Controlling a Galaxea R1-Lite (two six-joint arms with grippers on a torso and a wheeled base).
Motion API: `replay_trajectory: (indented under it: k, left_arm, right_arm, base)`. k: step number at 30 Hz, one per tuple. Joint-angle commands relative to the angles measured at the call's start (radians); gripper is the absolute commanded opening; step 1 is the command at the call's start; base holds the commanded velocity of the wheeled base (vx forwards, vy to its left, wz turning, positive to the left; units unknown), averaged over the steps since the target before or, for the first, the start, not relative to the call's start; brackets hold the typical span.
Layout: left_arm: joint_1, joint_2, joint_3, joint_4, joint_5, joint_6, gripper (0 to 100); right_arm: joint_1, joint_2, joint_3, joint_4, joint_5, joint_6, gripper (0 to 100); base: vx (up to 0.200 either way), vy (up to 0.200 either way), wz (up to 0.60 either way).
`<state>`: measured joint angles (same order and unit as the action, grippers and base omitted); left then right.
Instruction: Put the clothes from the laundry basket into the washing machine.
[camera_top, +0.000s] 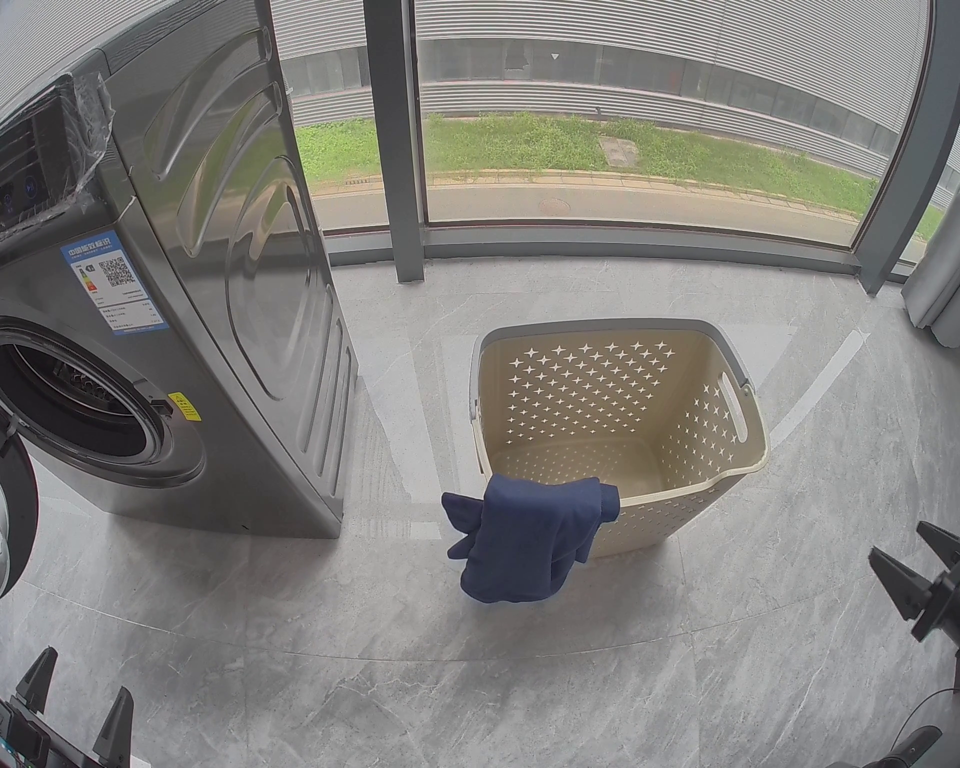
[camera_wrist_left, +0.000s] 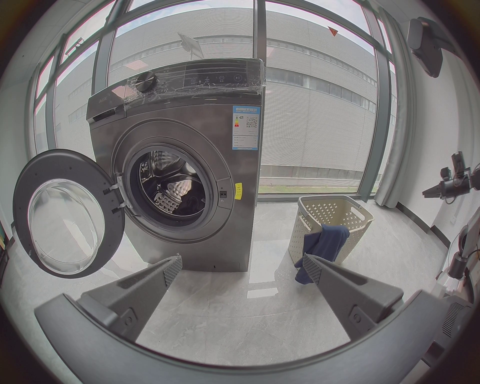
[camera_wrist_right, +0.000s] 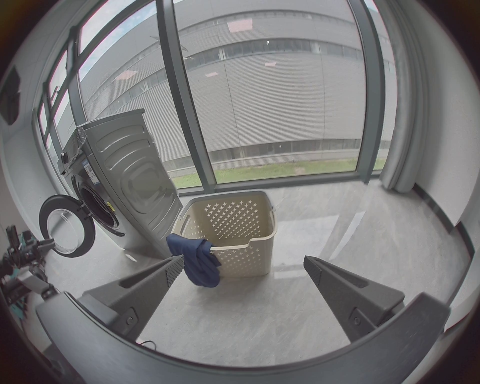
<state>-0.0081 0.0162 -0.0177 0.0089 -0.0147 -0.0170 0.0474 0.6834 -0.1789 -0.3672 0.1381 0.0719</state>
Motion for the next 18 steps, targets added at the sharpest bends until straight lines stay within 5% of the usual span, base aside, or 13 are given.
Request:
replay_trajectory:
  k: [1, 12, 18]
  left_arm:
    - [0.000, -0.016, 0.016, 0.002, 0.001, -0.003, 100]
    - [0.000, -0.016, 0.016, 0.002, 0.001, -0.004, 100]
    - [0.000, -0.016, 0.016, 0.002, 0.001, -0.008, 100]
  right_arm:
    - [0.235, 0.602, 0.009, -0.320, -0.032, 0.146, 100]
    - [0.342, 0.843, -0.022, -0.515, -0.158, 0.147, 100]
    - [0.416, 0.956, -0.068, -0.598, -0.206, 0.201, 100]
  base:
    - [0.000, 0.000, 0.00]
    - [0.000, 0.000, 0.00]
    - [0.000, 0.000, 0.00]
